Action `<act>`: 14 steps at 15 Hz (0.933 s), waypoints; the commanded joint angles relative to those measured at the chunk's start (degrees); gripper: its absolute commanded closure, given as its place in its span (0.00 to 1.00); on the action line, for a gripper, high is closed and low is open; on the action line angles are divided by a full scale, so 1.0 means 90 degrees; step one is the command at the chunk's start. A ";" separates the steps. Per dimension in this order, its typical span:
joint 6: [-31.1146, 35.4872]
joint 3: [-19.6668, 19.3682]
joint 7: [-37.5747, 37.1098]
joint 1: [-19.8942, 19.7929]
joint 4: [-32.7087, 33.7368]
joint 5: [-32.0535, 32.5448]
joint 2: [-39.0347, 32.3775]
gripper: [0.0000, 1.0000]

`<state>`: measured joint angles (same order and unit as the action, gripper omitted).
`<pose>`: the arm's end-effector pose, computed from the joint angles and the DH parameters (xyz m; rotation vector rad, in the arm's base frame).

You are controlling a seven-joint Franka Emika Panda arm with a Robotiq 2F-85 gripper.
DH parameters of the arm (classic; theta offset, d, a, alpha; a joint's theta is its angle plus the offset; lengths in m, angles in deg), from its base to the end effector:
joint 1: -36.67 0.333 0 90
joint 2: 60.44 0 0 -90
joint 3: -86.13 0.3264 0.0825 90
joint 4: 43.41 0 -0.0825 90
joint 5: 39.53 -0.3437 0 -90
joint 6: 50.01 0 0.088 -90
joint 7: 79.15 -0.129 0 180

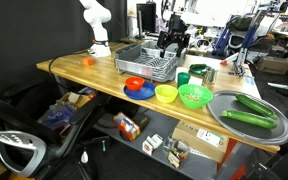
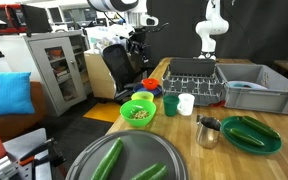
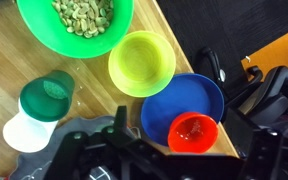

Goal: Move the orange bowl to the front

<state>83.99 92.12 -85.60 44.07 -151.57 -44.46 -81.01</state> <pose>0.5950 0.1400 0.3398 -3.0229 -0.0845 -0.1124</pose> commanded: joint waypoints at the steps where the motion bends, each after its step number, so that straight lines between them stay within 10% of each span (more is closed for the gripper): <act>1: -0.0014 -0.0010 0.0000 0.0006 0.0007 -0.0002 0.0025 0.00; 8: -0.0017 -0.0018 -0.0001 0.0001 -0.0013 -0.0001 0.0081 0.00; 14: -0.0797 -0.0201 -0.1149 0.0328 0.1350 0.0285 -0.0831 0.00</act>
<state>82.02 91.89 -90.49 44.86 -146.70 -44.08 -83.68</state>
